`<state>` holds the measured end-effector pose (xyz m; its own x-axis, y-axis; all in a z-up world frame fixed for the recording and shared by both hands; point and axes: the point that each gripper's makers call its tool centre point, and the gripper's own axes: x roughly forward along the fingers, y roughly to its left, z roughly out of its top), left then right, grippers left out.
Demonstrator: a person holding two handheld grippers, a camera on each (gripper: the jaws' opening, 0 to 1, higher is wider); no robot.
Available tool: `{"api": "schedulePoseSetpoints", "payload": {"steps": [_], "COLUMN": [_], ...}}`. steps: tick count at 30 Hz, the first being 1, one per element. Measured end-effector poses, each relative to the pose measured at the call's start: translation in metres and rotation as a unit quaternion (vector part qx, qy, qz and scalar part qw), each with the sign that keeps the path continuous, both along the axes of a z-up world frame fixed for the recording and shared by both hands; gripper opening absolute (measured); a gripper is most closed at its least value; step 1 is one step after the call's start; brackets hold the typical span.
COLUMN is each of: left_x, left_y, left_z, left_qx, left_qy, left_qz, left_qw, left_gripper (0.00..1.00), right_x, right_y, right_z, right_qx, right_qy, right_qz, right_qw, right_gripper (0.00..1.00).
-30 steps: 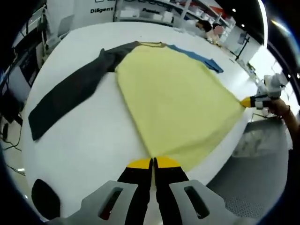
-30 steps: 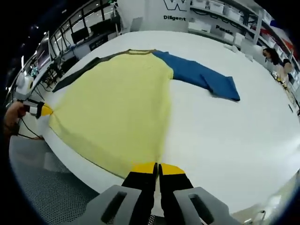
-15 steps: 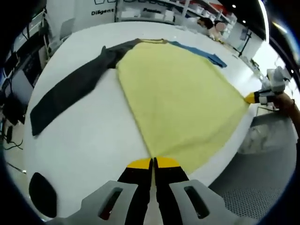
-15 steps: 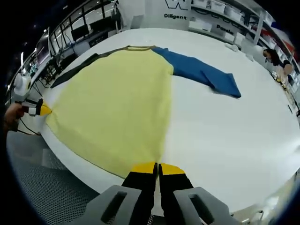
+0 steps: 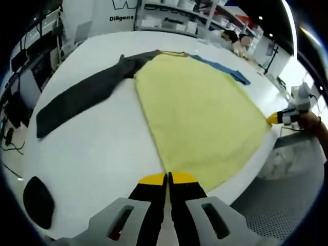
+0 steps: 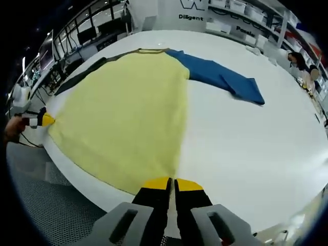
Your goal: Fold the garment on the visible template until the final outline fits inside the template.
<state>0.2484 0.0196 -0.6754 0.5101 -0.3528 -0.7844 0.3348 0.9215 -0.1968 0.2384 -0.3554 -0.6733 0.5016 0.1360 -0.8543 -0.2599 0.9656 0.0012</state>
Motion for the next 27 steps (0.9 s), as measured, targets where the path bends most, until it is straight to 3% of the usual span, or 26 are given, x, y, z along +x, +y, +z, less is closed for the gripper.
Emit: {"api": "schedulePoseSetpoints", "payload": {"steps": [6,10,13,15,20,24,27], "left_x": [0.005,0.010,0.015,0.017,0.024,0.027,0.029], "left_y": [0.001,-0.006,-0.008,-0.011,-0.018,-0.019,-0.021], "left_z": [0.009,0.028,0.043,0.048,0.064,0.072,0.077], "left_qx": [-0.007,-0.035,-0.029,-0.031,-0.031,-0.032,-0.034], "left_qy": [-0.040,-0.075,-0.107,-0.118,-0.157,-0.174,-0.183], "left_qz": [0.013,0.025,0.027,0.025,0.023,0.030,0.030], "left_qw": [0.9991,0.9963,0.9935,0.9922,0.9868,0.9837,0.9820], "left_gripper": [0.21,0.35,0.45,0.58,0.79,0.93,0.99], "right_x": [0.005,0.009,0.016,0.023,0.038,0.046,0.051], "right_y": [0.002,0.002,0.002,0.001,-0.001,0.004,0.006], "right_z": [0.014,0.026,0.035,0.041,0.056,0.066,0.071], "right_qx": [0.015,0.024,0.040,0.051,0.062,0.074,0.076], "right_qy": [-0.025,-0.042,-0.051,-0.065,-0.095,-0.110,-0.116], "right_qz": [0.003,0.012,0.016,0.016,0.021,0.034,0.042], "right_qw": [0.9996,0.9988,0.9978,0.9964,0.9933,0.9906,0.9895], "right_gripper": [0.24,0.36,0.47,0.55,0.73,0.91,0.99]}}
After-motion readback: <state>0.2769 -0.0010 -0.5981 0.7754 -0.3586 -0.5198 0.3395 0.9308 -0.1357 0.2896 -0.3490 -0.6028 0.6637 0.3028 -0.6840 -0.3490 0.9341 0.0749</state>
